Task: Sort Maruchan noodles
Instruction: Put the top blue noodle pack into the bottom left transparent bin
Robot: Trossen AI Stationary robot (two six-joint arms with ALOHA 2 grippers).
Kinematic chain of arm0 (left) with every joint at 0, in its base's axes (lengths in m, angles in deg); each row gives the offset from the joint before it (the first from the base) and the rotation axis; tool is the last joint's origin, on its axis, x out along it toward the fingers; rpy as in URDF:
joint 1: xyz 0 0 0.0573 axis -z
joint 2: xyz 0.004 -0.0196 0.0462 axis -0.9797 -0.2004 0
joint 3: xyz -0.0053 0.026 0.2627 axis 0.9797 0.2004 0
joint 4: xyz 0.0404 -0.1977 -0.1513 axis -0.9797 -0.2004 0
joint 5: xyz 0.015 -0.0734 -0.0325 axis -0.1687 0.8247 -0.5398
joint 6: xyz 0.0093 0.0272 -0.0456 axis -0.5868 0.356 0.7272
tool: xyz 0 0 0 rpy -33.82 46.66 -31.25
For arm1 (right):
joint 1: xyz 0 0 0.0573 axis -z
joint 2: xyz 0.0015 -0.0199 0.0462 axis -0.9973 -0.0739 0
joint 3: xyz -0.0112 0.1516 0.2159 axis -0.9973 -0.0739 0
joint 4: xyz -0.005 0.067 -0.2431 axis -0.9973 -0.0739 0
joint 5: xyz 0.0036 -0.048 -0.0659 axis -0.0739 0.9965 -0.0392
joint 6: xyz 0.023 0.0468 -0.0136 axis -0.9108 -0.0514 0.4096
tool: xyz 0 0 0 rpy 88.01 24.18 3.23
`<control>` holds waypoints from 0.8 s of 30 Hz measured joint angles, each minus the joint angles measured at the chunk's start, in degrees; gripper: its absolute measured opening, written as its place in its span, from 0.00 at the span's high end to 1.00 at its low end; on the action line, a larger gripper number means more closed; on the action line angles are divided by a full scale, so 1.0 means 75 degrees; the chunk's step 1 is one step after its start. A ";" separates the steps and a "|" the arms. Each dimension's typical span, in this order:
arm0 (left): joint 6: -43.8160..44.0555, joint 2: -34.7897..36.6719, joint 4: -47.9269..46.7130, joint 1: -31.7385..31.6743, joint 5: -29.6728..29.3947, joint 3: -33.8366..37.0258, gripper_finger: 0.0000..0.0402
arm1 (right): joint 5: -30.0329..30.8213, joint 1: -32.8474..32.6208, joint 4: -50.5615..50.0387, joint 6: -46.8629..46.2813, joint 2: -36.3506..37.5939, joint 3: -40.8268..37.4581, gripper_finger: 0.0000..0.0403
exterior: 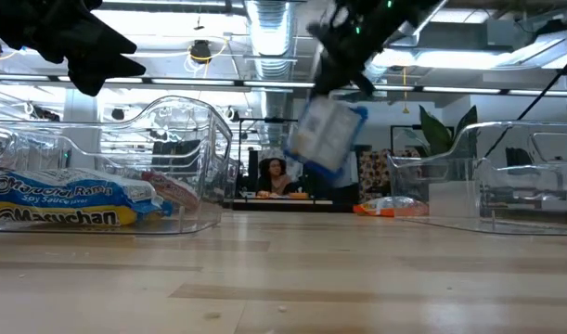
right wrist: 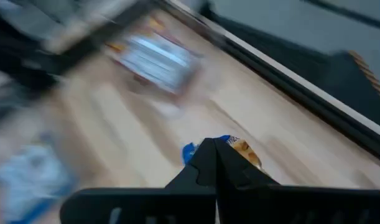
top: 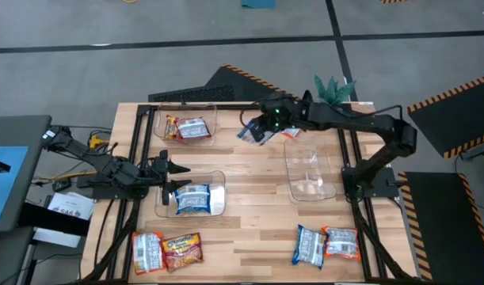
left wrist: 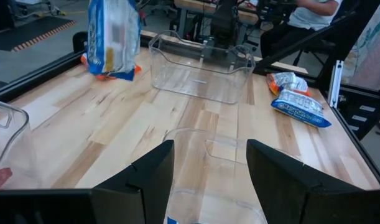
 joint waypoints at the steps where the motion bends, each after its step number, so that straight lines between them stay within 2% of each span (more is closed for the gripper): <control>1: 0.0000 0.0003 -0.0002 0.0000 0.0000 0.0000 0.53 | -0.0006 -0.0170 0.0141 0.0000 0.0063 0.0000 0.98; 12: -0.0055 0.0003 -0.0005 0.0000 -0.0020 0.0000 0.53 | -0.0706 -0.2083 0.3193 0.0001 0.0169 0.0002 0.98; 19: -0.0058 0.0001 -0.0003 0.0001 -0.0040 0.0000 0.53 | -0.0725 -0.3072 0.4610 0.0060 -0.0585 0.0041 0.98; 24: -0.0064 0.0003 0.0004 0.0000 -0.0052 0.0000 0.53 | -0.0856 -0.3341 0.5437 0.0058 -0.1413 -0.0001 0.98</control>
